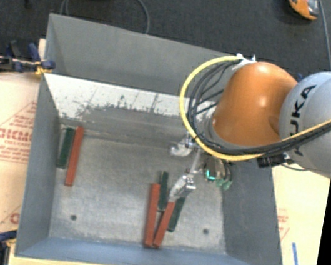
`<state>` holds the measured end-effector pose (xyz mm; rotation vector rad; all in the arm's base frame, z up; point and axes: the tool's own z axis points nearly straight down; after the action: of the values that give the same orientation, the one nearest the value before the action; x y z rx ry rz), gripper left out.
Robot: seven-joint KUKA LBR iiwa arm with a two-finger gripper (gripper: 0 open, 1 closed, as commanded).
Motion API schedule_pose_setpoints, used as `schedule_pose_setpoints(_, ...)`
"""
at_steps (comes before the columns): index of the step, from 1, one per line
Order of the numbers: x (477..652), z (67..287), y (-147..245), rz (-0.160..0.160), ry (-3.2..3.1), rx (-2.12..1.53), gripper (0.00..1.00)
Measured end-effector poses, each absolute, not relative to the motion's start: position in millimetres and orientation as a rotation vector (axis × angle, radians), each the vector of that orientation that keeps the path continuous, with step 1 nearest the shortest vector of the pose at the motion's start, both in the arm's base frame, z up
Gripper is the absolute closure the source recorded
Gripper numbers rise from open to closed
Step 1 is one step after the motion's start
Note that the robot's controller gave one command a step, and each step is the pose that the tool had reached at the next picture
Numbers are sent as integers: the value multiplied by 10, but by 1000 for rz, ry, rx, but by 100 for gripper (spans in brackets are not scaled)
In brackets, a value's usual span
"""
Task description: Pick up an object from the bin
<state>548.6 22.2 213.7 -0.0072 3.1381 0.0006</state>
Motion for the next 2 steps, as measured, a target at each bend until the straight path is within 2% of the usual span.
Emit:
schedule_pose_setpoints(1,5211,1687,221,-1,3132,-125,0)
schedule_pose_setpoints(2,5178,1120,106,-1,3106,-415,0)
